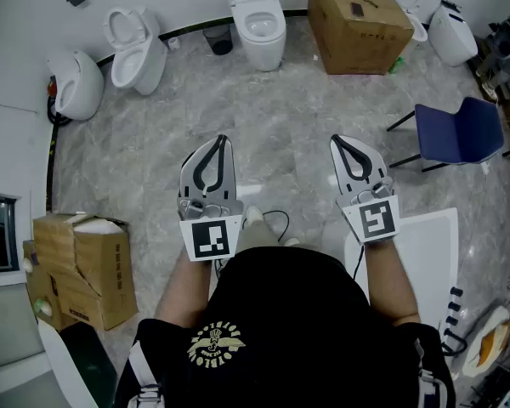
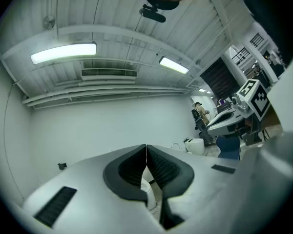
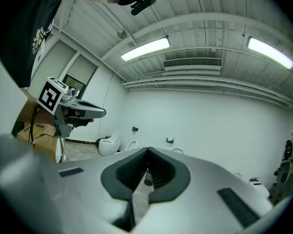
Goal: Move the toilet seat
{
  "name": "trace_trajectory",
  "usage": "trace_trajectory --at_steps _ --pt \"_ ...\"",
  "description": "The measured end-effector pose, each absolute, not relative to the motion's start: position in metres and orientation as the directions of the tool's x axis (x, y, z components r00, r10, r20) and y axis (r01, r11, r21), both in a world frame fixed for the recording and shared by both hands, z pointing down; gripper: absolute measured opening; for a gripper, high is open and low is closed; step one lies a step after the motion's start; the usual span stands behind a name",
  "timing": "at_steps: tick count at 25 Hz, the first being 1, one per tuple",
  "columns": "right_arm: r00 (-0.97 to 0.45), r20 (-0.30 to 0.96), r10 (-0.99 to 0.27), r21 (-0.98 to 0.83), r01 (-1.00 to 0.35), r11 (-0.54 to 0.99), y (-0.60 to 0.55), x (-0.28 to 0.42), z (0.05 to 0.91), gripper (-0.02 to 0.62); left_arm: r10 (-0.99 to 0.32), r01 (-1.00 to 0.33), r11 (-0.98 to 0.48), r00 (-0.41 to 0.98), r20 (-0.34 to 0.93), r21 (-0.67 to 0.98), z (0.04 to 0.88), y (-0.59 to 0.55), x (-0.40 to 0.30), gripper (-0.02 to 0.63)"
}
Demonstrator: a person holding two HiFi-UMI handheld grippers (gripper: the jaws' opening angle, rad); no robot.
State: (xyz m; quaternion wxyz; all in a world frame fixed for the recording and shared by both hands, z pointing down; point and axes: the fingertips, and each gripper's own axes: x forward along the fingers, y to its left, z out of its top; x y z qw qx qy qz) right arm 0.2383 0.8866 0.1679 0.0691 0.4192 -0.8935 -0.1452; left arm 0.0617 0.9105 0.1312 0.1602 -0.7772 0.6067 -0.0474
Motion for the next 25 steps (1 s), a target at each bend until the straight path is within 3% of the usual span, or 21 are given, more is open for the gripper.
trace_trajectory --at_steps 8,12,19,20,22,25 --pt "-0.642 -0.012 -0.767 0.265 -0.741 0.616 0.9 0.253 0.166 0.031 -0.966 -0.934 -0.174 0.223 -0.13 -0.311 0.121 0.926 0.062 0.025" --pt "-0.602 0.103 -0.792 0.244 -0.756 0.607 0.902 0.262 0.173 0.031 -0.972 -0.939 -0.143 0.192 -0.132 -0.314 0.121 0.93 0.061 0.025" --pt "-0.612 0.036 -0.79 0.21 -0.769 0.604 0.89 0.263 0.18 0.034 -0.975 -0.929 -0.189 0.217 -0.054 -0.317 0.142 0.908 0.062 0.029" --pt "-0.612 0.037 -0.79 0.204 -0.769 0.606 0.887 0.263 0.183 0.049 -0.974 -0.931 -0.2 0.223 -0.044 -0.305 0.146 0.904 0.061 0.05" --pt "-0.625 0.033 -0.78 0.191 -0.762 0.619 0.878 0.261 0.19 0.173 -0.971 -0.931 -0.227 0.239 -0.006 -0.287 0.159 0.893 0.061 0.182" --pt "-0.634 0.03 -0.773 0.186 -0.756 0.627 0.861 0.26 0.202 0.227 -0.969 -0.935 -0.245 0.246 0.03 -0.258 0.175 0.872 0.059 0.242"
